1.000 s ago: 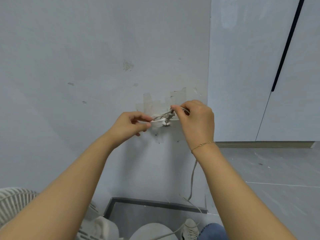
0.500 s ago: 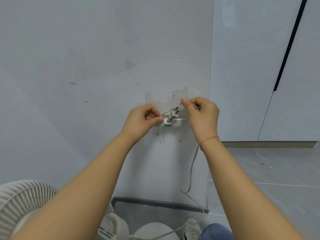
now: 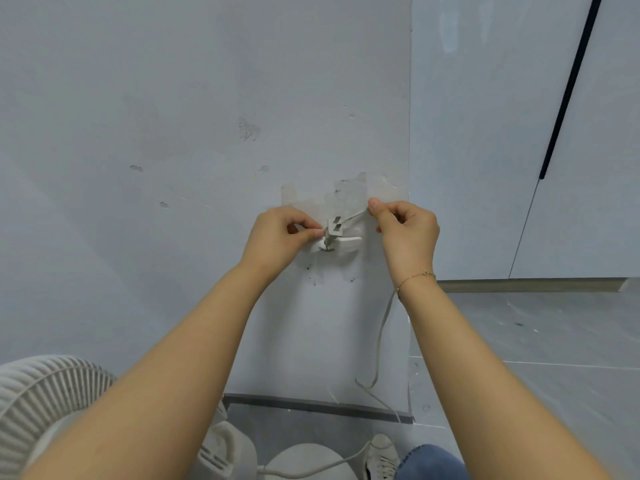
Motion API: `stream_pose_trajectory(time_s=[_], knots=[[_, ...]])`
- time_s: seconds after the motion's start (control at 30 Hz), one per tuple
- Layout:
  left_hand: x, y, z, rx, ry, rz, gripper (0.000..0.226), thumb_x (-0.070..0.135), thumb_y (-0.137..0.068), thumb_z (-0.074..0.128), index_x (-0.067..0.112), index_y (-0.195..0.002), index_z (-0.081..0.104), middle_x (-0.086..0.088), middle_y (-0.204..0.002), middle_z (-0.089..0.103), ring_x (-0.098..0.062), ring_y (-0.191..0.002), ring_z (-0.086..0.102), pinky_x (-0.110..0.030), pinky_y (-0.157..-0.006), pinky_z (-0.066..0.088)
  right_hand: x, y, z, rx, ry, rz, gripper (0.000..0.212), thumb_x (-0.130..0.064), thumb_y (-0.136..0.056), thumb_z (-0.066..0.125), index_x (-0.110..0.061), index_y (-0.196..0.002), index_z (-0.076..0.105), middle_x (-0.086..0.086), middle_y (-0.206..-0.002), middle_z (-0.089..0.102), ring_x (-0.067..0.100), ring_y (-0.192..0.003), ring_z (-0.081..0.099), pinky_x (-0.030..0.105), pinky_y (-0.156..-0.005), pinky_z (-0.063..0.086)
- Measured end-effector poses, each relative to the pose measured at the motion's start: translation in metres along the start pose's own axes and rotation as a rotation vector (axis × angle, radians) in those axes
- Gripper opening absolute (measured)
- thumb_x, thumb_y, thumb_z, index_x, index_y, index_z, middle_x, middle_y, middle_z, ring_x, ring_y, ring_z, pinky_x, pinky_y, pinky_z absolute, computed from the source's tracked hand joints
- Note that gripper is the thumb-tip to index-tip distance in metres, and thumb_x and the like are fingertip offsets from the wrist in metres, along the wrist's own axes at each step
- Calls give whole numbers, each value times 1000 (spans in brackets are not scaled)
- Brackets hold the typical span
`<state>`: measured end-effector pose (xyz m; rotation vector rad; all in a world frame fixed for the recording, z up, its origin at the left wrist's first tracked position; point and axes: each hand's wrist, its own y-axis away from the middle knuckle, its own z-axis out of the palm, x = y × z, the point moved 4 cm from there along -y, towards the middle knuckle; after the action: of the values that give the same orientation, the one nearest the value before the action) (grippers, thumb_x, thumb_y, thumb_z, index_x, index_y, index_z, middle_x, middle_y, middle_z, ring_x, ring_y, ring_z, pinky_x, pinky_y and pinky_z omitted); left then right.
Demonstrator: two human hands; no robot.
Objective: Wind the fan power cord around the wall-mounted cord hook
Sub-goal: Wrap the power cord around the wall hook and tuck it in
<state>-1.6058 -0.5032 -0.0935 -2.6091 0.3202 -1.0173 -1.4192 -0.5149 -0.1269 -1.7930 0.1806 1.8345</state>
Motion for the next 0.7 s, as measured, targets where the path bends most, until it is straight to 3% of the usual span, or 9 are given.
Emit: stream_pose_trajectory(time_s=[0.1,0.27,0.47,0.7], knots=[[-1,0,2,-20,-1,20,4,17,-76,75,19,-79,76,5,-82,66,-8,-62,50,-8,-59,38,14,3,-5,26,-4,59,29,-32,-84,66,-17,-59,65,-9,-46,55,9,-49,47,26,-64,44],[-4,0,-1,-19,-96,26,2,24,-78,73,26,-78,74,9,-82,66,-9,-62,51,-29,-67,45,32,10,-7,49,-41,169,37,-35,-85,64,-19,-52,62,-7,-36,53,9,-30,40,30,-57,44],[-18,2,-3,-111,-184,-4,16,42,-74,74,29,-83,74,15,-93,66,-9,-67,52,-36,-71,49,45,18,-4,73,-42,210,34,-37,-86,63,-17,-59,64,-8,-37,54,6,-27,41,25,-53,42],[-17,5,-4,-148,-169,17,20,39,-80,69,27,-95,75,14,-91,63,-8,-66,49,-34,-73,46,78,36,9,26,-85,352,33,-37,-89,60,-15,-64,67,-6,-39,51,8,-29,41,26,-51,39]])
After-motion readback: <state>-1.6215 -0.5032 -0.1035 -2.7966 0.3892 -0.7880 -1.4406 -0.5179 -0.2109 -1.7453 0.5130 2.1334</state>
